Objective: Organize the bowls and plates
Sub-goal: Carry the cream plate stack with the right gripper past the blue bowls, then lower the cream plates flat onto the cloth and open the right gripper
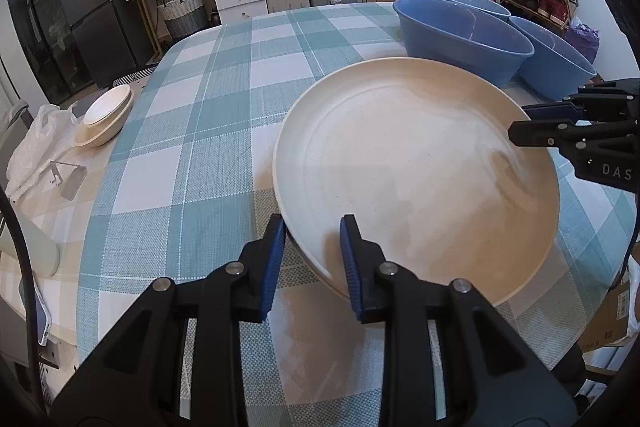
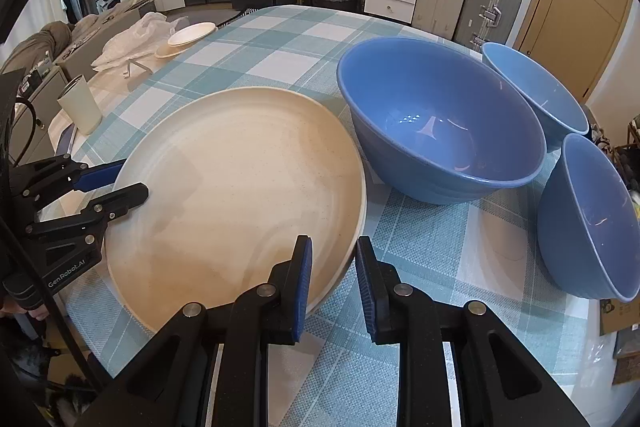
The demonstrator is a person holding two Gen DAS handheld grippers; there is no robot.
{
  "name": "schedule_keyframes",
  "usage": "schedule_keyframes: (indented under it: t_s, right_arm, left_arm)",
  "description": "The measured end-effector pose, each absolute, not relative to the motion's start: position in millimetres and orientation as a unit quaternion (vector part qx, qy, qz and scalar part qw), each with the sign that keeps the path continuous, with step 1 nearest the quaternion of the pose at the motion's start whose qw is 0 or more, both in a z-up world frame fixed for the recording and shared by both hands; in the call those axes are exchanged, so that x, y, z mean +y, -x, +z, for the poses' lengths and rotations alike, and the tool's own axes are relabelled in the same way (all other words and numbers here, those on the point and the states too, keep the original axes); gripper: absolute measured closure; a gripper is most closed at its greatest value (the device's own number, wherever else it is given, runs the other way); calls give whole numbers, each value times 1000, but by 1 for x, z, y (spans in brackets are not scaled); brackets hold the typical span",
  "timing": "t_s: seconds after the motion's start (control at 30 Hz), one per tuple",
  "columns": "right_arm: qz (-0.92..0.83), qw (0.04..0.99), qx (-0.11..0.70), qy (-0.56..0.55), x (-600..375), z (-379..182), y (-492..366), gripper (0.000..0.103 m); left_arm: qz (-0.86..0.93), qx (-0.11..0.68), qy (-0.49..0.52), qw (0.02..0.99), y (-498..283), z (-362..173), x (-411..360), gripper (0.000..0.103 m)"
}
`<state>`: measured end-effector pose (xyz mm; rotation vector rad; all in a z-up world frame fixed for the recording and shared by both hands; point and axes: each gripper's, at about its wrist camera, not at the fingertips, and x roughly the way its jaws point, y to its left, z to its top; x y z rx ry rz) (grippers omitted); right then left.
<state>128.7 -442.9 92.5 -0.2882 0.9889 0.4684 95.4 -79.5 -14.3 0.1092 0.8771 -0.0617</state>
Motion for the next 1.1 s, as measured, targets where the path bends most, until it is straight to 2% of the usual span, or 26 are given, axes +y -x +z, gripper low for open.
schedule_keyframes:
  t_s: [0.53,0.6,0.63,0.67,0.7,0.73,0.77,0.97,1.0,1.03,1.1]
  right_arm:
    - [232,843,466,134,-448,90,-126,78]
    - [237,841,468,134,-447,91,-125,72]
    - [242,839,469,135,-446,90,-124,70]
    - [247,837,470,135,-446,90,-123,59]
    - [252,836,469,132,-446,91,-122,48]
    - [254,838,466,131,-446,92,-120,45]
    - [255,839,461,133,-445,94,-117,39]
    - [264,845,440,148,-441,107,-105,16]
    - [260,847,436,157,-440,108,-102,13]
    - [255,849,431,168,-438,111,-100,11]
    - [248,856,418,176,-438,115,-96,5]
  left_arm:
    - [-40,424,-44,904,-97,-15,-78,70]
    - [-46,426,-38,903,-97,-15,-77,68]
    - [-50,427,-33,902,-97,-14,-76,62]
    - [-53,427,-29,902,-97,-13,-76,57]
    - [-57,423,-24,904,-95,-11,-75,44]
    - [-59,417,-19,907,-94,-9,-74,33]
    - [-63,410,-15,910,-91,-5,-74,29]
    - [-75,393,10,917,-86,12,-68,23]
    - [-77,390,15,917,-85,15,-67,16]
    - [-79,387,25,918,-84,18,-66,0]
    - [-80,378,39,922,-81,24,-63,2]
